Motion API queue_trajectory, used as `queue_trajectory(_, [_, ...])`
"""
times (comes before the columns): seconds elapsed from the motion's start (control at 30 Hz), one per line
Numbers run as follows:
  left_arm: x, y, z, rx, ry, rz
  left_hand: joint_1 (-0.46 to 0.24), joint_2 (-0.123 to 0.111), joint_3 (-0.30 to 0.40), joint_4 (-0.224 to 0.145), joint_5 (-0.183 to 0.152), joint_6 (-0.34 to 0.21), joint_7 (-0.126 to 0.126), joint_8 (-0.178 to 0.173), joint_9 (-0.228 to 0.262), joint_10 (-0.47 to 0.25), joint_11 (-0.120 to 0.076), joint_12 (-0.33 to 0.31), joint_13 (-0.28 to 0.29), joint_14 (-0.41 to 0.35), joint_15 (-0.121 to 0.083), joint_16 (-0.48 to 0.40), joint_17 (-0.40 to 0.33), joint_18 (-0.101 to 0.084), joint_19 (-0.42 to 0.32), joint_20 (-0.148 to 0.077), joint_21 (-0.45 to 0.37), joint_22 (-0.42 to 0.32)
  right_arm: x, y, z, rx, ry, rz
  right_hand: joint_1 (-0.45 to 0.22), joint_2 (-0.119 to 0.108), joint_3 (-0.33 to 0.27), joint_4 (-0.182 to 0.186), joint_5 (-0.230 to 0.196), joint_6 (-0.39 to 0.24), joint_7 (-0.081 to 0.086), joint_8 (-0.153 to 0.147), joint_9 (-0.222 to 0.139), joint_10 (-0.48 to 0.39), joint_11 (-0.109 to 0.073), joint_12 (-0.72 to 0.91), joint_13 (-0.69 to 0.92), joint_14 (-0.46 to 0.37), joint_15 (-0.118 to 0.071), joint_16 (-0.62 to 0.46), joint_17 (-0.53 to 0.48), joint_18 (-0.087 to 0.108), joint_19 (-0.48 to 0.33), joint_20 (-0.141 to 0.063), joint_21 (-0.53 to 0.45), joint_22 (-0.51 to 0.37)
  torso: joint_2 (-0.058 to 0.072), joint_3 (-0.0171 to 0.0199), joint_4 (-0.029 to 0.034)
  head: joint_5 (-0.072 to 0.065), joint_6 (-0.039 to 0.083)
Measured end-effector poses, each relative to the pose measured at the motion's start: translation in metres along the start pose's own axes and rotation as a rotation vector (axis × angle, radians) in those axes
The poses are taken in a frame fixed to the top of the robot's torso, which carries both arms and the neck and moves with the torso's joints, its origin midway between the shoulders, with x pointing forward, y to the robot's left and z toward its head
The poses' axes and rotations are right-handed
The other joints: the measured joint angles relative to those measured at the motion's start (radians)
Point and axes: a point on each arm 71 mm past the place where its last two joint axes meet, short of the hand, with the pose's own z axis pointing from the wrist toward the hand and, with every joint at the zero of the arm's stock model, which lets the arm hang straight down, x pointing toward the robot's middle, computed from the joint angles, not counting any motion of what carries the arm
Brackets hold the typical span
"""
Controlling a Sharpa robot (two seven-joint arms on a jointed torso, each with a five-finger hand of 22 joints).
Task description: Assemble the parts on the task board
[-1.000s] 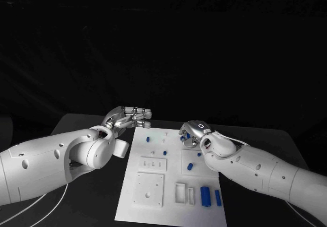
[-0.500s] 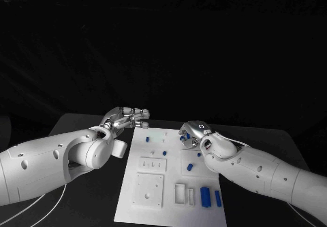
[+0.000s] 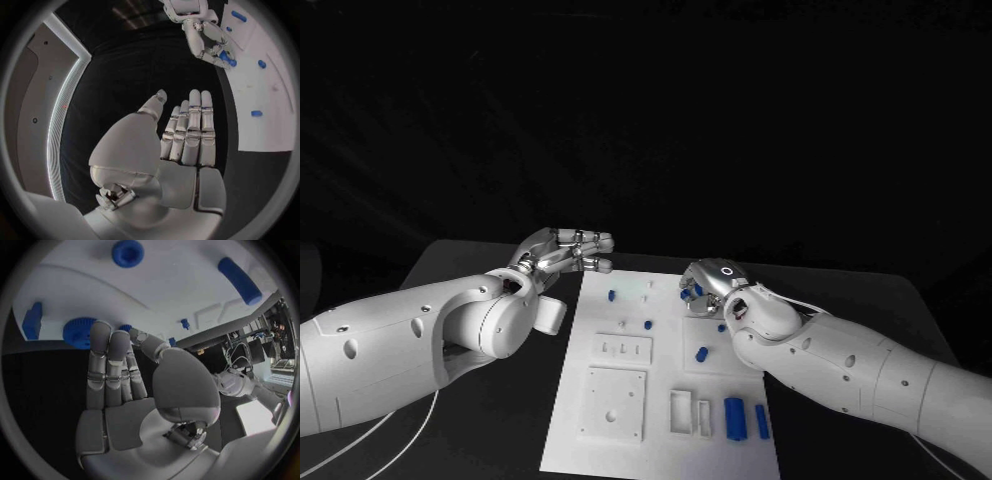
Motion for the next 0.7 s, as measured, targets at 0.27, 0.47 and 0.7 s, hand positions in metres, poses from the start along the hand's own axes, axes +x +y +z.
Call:
queue_trajectory(0.27, [-0.0011, 0.0003, 0.0004, -0.002, -0.002, -0.002, 0.0, 0.0, 0.0, 0.0, 0.0, 0.0, 0.0, 0.0, 0.0, -0.003, 0.004, 0.0, 0.0, 0.0, 0.0, 0.0, 0.0, 0.0, 0.0, 0.0, 0.0, -0.002, 0.0001, -0.0009, 0.0001, 0.01, 0.004, -0.001, -0.007, -0.007, -0.003, 0.006, -0.012, 0.0, 0.0, 0.0, 0.0, -0.007, 0.007, 0.0, 0.0, 0.0, 0.0, 0.0, -0.004, 0.001, 0.006, 0.006, -0.016, 0.008, 0.002, -0.0012, 0.0009, -0.003, 0.002])
queue_trajectory(0.47, [-0.002, 0.0006, 0.0008, -0.003, -0.004, -0.002, 0.0, 0.0, 0.0, 0.0, 0.0, 0.0, 0.0, 0.0, 0.0, -0.003, 0.004, 0.0, 0.0, 0.0, 0.0, 0.0, 0.0, 0.0, 0.0, 0.0, 0.0, -0.002, -0.0002, -0.0009, -0.0003, 0.013, 0.004, -0.001, -0.001, -0.012, -0.002, 0.01, -0.012, 0.0, 0.0, 0.0, 0.0, -0.007, 0.007, 0.0, 0.0, 0.0, 0.0, 0.0, -0.005, 0.006, 0.008, 0.007, -0.022, 0.014, 0.004, -0.0018, 0.0016, -0.004, 0.001])
queue_trajectory(0.7, [-0.0017, 0.0008, 0.0015, -0.004, -0.004, -0.003, 0.0, 0.0, -0.004, -0.004, 0.0, 0.0, 0.0, 0.0, 0.0, -0.003, 0.004, 0.0, 0.0, 0.0, 0.0, 0.0, 0.0, 0.0, 0.0, 0.0, 0.0, -0.004, 0.0004, -0.0011, 0.0003, 0.015, 0.008, -0.002, -0.001, -0.012, 0.001, 0.013, -0.018, -0.002, 0.002, 0.0, 0.0, -0.007, 0.007, 0.0, 0.0, 0.0, 0.0, 0.0, -0.006, 0.006, 0.013, 0.005, -0.03, 0.022, 0.006, -0.0036, 0.0027, -0.005, 0.0])
